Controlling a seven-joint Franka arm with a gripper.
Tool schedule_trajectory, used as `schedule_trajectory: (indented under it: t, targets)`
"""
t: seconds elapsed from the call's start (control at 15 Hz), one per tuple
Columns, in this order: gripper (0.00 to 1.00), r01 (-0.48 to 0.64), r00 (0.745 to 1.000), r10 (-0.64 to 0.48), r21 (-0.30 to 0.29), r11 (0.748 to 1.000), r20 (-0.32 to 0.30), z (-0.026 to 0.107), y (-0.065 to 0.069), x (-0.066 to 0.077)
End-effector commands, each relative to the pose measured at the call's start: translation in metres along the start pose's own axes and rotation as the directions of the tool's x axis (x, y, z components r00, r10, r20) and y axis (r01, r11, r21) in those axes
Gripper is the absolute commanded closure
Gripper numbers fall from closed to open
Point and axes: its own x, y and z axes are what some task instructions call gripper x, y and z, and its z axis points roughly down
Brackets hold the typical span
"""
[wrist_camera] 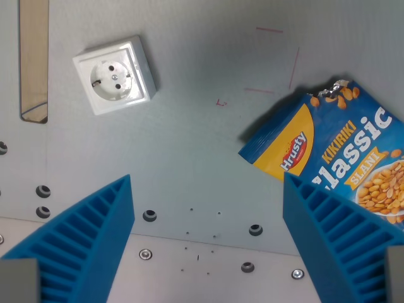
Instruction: Move in base positive z
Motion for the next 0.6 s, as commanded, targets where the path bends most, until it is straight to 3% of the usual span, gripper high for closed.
schedule_trajectory:
  t: [0.07,0.6]
  targets:
    - [0.00,0.000,1.000,0.000,-0.001,1.000,-0.004,-0.007,0.000,0.000]
    - [0.00,0.000,1.000,0.000,-0.001,1.000,-0.004,-0.047,0.000,-0.001]
